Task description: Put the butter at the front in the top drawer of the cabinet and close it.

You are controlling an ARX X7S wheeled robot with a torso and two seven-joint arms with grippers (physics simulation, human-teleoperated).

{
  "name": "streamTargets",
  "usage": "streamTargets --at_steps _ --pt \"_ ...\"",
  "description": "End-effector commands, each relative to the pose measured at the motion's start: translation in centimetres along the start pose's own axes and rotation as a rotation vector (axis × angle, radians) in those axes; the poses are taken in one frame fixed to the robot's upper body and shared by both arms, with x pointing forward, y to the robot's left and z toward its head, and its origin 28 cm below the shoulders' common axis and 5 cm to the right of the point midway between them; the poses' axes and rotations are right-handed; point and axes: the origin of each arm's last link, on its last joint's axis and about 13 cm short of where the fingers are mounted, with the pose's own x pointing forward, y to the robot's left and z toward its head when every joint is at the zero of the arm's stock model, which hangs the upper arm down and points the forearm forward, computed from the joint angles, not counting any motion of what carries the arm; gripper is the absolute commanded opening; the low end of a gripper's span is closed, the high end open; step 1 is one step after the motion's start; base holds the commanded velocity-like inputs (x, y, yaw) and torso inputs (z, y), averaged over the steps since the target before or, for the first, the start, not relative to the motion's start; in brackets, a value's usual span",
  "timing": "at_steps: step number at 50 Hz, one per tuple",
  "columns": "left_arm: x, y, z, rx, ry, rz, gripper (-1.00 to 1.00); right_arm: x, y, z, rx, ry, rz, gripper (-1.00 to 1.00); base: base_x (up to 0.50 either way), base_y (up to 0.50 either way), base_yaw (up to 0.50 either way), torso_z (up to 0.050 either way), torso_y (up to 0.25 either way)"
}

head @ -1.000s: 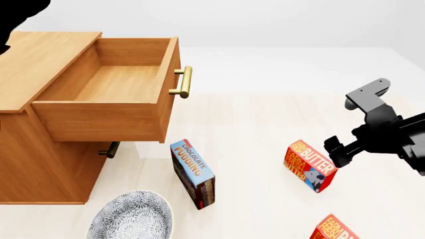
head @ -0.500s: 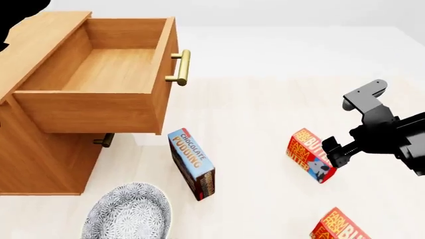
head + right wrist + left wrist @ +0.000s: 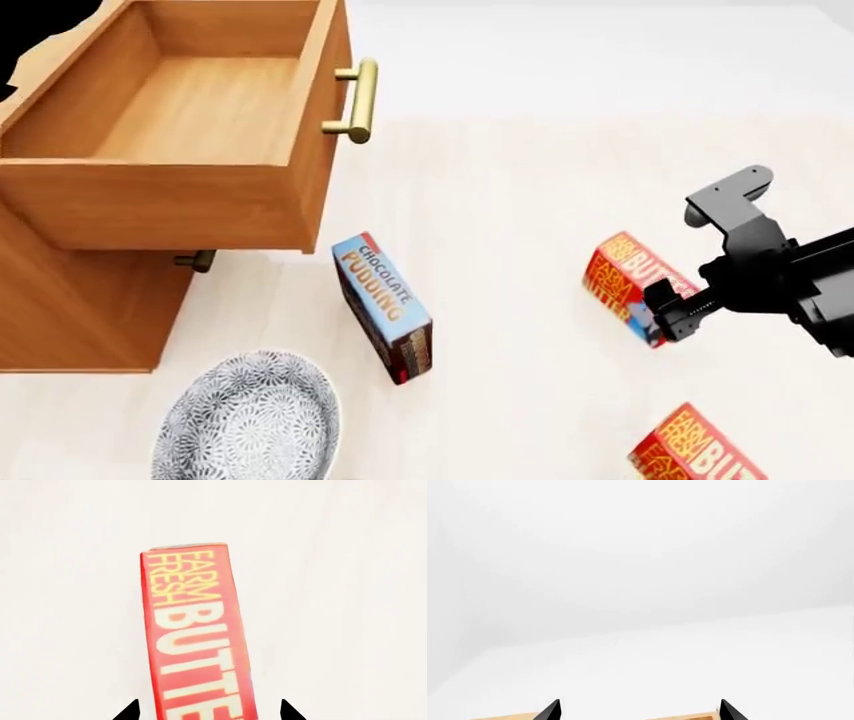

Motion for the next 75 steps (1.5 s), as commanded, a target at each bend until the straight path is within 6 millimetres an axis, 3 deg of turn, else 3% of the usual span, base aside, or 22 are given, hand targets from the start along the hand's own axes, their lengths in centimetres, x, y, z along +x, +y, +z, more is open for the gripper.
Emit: streamTargets --at_steps 1,44,45,64,75 --pt "0.0 0.0 0.0 0.0 0.003 0.0 1.0 0.0 0.0 -0.3 0.001 0.003 0.002 1.0 0.0 0.0 0.0 0.0 -0.113" --pt "0.0 0.0 0.0 -0.013 0.002 0.0 1.0 1.0 0.4 -1.2 0.026 0.027 0.011 1.0 0.0 0.0 0.0 0.0 -0.014" --pt "0.0 0.0 0.0 -0.013 0.003 0.0 1.0 1.0 0.4 -1.2 0.027 0.028 0.01 -1.0 0.0 0.0 0.0 0.0 0.0" --pt "0.0 0.0 0.0 -0.018 0.005 0.003 1.0 0.8 0.4 -1.4 0.031 0.028 0.006 -1.0 0.0 0.0 0.0 0.0 0.0" --pt "0.0 0.0 0.0 -0.036 0.021 0.009 1.0 0.5 0.4 -1.1 0.028 0.023 0.006 -1.0 0.0 0.0 0.0 0.0 0.238"
